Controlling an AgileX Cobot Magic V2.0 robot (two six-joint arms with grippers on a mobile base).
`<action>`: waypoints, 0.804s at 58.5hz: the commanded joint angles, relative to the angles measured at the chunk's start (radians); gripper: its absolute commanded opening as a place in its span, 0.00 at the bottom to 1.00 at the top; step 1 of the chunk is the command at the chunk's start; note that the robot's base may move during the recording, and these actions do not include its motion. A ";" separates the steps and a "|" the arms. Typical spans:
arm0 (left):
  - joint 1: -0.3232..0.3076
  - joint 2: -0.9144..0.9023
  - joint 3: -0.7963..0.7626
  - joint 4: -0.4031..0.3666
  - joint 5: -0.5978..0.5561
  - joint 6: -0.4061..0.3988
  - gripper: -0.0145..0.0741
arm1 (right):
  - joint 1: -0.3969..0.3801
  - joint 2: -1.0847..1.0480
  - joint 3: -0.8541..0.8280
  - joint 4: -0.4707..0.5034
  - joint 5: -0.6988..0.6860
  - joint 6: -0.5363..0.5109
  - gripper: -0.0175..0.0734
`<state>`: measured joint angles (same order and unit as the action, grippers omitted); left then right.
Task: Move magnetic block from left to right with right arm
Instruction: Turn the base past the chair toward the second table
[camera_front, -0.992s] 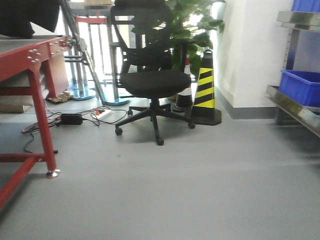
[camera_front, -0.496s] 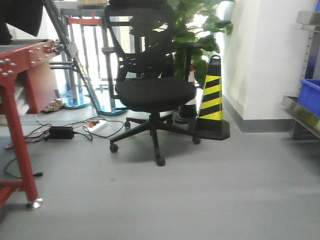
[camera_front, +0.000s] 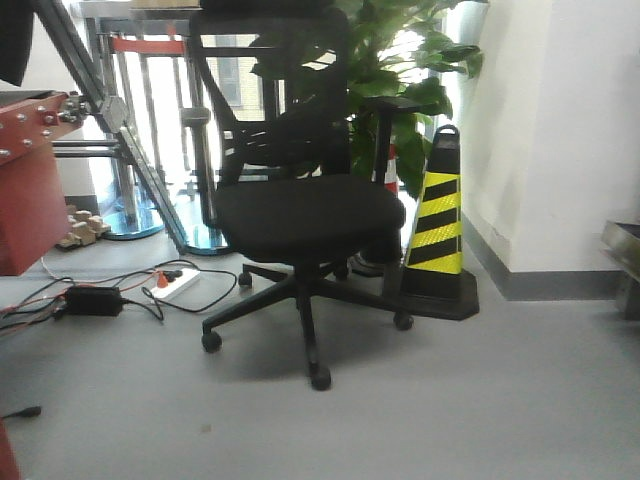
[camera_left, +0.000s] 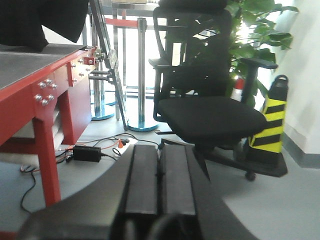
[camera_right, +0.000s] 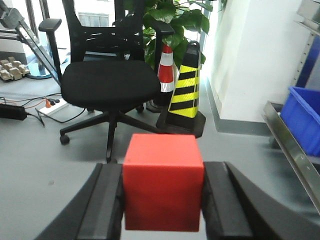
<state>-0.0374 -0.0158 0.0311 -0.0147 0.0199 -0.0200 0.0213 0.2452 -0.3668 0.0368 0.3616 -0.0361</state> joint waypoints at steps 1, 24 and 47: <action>-0.006 -0.007 0.010 -0.008 -0.083 -0.001 0.03 | -0.007 0.010 -0.030 -0.002 -0.090 -0.008 0.62; -0.006 -0.007 0.010 -0.008 -0.083 -0.001 0.03 | -0.007 0.010 -0.030 -0.002 -0.090 -0.008 0.62; -0.006 -0.007 0.010 -0.008 -0.083 -0.001 0.03 | -0.007 0.010 -0.030 -0.002 -0.090 -0.008 0.62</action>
<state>-0.0374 -0.0158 0.0311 -0.0147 0.0199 -0.0200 0.0213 0.2452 -0.3668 0.0368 0.3616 -0.0361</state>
